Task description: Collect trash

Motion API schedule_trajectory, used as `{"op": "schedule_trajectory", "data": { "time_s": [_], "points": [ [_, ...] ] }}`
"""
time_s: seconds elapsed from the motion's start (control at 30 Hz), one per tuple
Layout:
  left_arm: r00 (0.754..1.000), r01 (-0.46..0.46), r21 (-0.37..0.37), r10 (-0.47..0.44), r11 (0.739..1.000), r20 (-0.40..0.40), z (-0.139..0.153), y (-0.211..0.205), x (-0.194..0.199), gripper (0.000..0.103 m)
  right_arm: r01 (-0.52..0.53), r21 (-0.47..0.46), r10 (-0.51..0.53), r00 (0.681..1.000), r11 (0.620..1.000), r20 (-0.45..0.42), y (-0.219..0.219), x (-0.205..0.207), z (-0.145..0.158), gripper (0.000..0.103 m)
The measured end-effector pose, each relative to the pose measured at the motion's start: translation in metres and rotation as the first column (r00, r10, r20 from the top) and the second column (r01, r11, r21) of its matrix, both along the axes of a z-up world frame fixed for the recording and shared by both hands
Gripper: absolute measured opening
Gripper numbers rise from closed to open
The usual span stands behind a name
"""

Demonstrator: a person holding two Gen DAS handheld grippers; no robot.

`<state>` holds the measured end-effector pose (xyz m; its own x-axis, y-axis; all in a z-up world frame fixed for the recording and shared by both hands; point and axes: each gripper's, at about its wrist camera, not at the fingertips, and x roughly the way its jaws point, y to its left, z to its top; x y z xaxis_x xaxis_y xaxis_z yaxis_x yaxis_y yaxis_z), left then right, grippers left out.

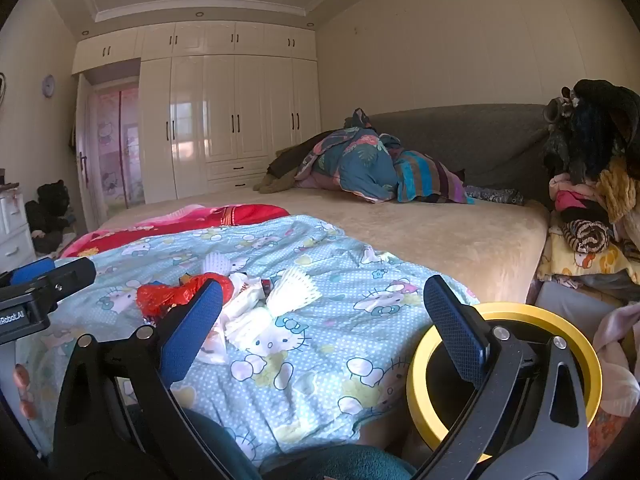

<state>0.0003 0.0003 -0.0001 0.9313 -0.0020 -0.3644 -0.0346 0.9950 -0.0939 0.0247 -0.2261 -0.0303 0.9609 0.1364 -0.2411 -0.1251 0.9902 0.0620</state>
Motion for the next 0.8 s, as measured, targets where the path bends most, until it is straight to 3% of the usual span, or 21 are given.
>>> {"op": "schedule_trajectory", "data": {
  "time_s": [0.8],
  "points": [
    [1.0,0.001,0.002,-0.001,1.0,0.003,-0.0002,0.0001,0.0,0.097,0.0,0.006,0.0,1.0,1.0,0.0,-0.0006,-0.0003,0.0,0.093]
  ]
}}
